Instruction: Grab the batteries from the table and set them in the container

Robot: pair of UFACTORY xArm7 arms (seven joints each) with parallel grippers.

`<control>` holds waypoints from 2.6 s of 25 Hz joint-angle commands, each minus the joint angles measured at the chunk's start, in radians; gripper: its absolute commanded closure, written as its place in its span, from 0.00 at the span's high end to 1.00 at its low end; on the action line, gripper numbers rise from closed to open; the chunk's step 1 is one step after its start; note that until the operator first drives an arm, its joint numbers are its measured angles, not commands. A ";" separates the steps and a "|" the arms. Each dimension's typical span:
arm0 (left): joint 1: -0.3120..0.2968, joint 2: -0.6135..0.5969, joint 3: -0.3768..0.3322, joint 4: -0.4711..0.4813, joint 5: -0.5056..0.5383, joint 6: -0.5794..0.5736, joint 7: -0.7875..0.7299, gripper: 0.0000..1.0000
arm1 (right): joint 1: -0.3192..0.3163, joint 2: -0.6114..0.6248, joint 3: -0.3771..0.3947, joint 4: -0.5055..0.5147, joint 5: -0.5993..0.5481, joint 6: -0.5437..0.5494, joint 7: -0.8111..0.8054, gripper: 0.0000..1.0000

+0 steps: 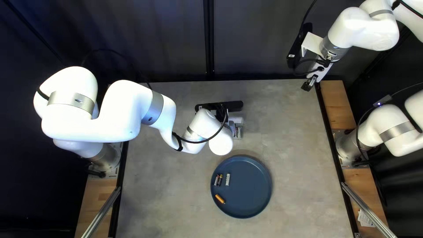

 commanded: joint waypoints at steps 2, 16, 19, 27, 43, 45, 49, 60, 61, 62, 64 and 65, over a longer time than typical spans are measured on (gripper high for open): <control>-0.002 -0.006 0.000 -0.004 0.001 0.003 -0.001 0.00 | 0.000 0.000 0.000 0.000 0.000 0.000 0.000 1.00; 0.006 0.034 -0.005 0.029 -0.016 -0.004 0.013 0.00 | 0.000 0.000 0.000 0.000 0.000 0.000 0.000 1.00; 0.006 0.037 -0.008 0.034 -0.020 -0.001 0.021 0.83 | 0.000 0.000 0.000 0.000 0.000 0.000 0.000 1.00; -0.007 0.021 -0.026 0.064 -0.057 0.071 0.068 1.00 | 0.000 0.000 0.000 0.000 0.000 0.000 0.000 1.00; 0.050 -0.013 -0.223 0.134 -0.427 0.051 0.628 1.00 | 0.000 0.000 0.000 0.000 0.000 0.000 0.000 1.00; 0.055 -0.006 -0.234 0.140 -0.466 0.042 0.641 1.00 | 0.000 0.000 0.000 0.000 0.000 0.000 0.000 1.00; 0.029 0.049 -0.243 0.206 -0.496 0.051 0.572 1.00 | 0.000 0.000 0.000 0.000 0.000 0.000 0.000 1.00; -0.046 0.179 -0.233 0.343 -0.440 0.064 0.477 1.00 | 0.000 0.000 0.000 0.000 0.000 0.000 0.000 1.00; -0.048 0.187 -0.235 0.340 -0.439 0.049 0.473 1.00 | 0.000 0.000 0.000 0.000 0.000 0.000 0.000 1.00; -0.048 0.191 -0.235 0.336 -0.440 0.042 0.471 1.00 | 0.000 0.000 0.000 0.000 0.000 0.000 0.000 1.00; -0.045 0.193 -0.234 0.324 -0.440 0.032 0.469 1.00 | 0.000 0.000 0.000 0.000 0.000 0.000 0.000 1.00; -0.043 0.193 -0.233 0.321 -0.441 0.029 0.469 1.00 | 0.000 0.000 0.000 0.000 0.000 0.000 0.000 1.00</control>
